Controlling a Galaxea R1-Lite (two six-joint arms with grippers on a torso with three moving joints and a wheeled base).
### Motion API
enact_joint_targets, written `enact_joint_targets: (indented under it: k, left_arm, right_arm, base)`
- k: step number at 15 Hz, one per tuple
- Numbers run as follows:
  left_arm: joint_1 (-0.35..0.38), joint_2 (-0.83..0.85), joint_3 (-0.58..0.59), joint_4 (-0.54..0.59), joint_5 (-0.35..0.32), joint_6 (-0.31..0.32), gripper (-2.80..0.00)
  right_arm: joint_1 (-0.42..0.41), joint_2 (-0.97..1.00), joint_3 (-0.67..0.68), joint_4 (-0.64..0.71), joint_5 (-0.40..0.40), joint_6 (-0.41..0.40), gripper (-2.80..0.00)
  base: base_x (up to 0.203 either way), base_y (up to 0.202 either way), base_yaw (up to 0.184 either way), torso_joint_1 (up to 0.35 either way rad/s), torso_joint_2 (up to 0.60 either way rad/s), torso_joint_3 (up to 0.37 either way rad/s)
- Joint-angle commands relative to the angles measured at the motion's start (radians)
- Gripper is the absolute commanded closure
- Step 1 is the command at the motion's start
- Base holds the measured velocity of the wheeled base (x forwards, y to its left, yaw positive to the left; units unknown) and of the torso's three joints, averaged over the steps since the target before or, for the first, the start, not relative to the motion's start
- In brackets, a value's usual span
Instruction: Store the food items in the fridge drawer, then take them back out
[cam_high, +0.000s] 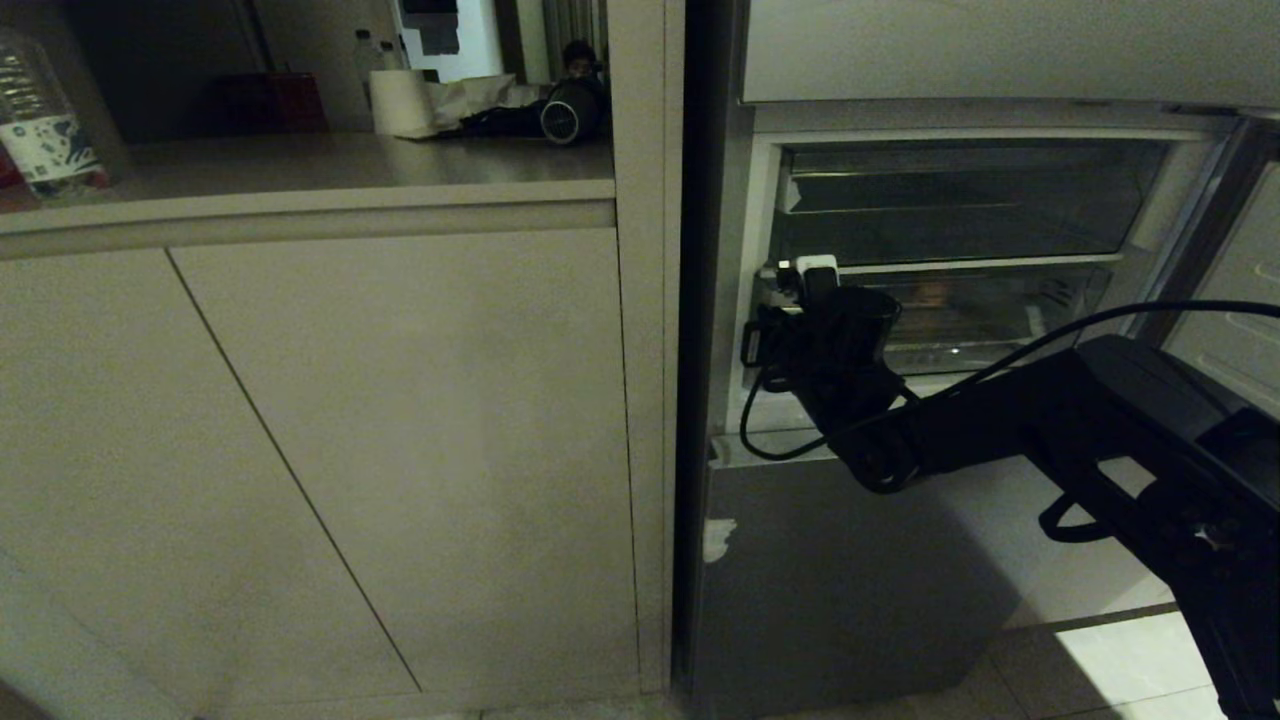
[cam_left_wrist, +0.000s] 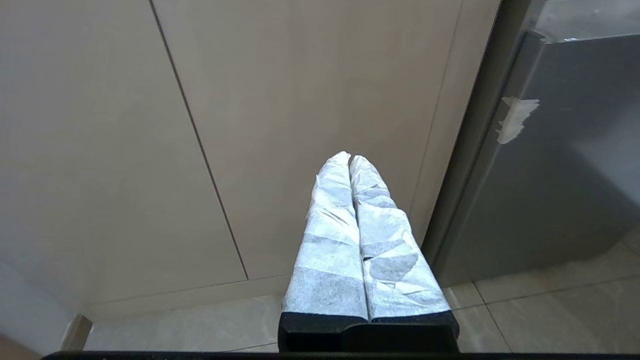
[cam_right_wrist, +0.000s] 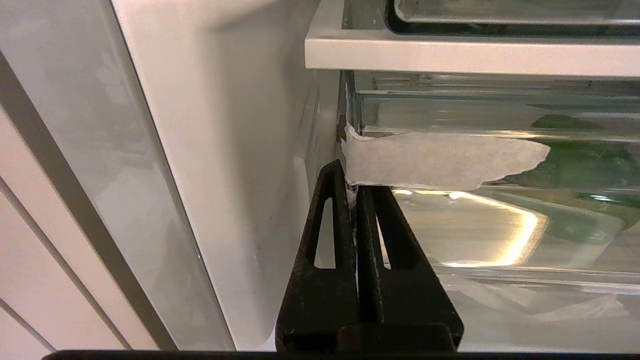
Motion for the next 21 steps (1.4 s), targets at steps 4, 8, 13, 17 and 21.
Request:
enact_joint_targets:
  k: [4, 8, 13, 17, 21]
  left_arm:
    - [0.001, 0.002, 0.0, 0.0, 0.001, 0.0, 0.0]
    - [0.001, 0.002, 0.0, 0.0, 0.001, 0.0, 0.0]
    - [0.001, 0.002, 0.0, 0.0, 0.001, 0.0, 0.0]
    - [0.001, 0.002, 0.0, 0.0, 0.001, 0.0, 0.0]
    - [0.001, 0.002, 0.0, 0.0, 0.001, 0.0, 0.0]
  right_arm:
    - [0.01, -0.061, 0.091, -0.008, -0.014, 0.0, 0.0]
    - [0.035, -0.172, 0.256, -0.012, -0.025, 0.009, 0.0]
    - [0.069, -0.301, 0.428, -0.013, -0.063, 0.027, 0.0]
    - [0.08, -0.373, 0.535, -0.012, -0.077, 0.053, 0.0]
    - [0.088, -0.422, 0.613, -0.013, -0.102, 0.06, -2.8]
  base:
    - [0.0, 0.0, 0.0, 0.0, 0.0, 0.0]
    - [0.0, 0.0, 0.0, 0.0, 0.0, 0.0]
    - [0.0, 0.0, 0.0, 0.0, 0.0, 0.0]
    - [0.0, 0.0, 0.0, 0.0, 0.0, 0.0]
    - [0.0, 0.0, 0.0, 0.0, 0.0, 0.0]
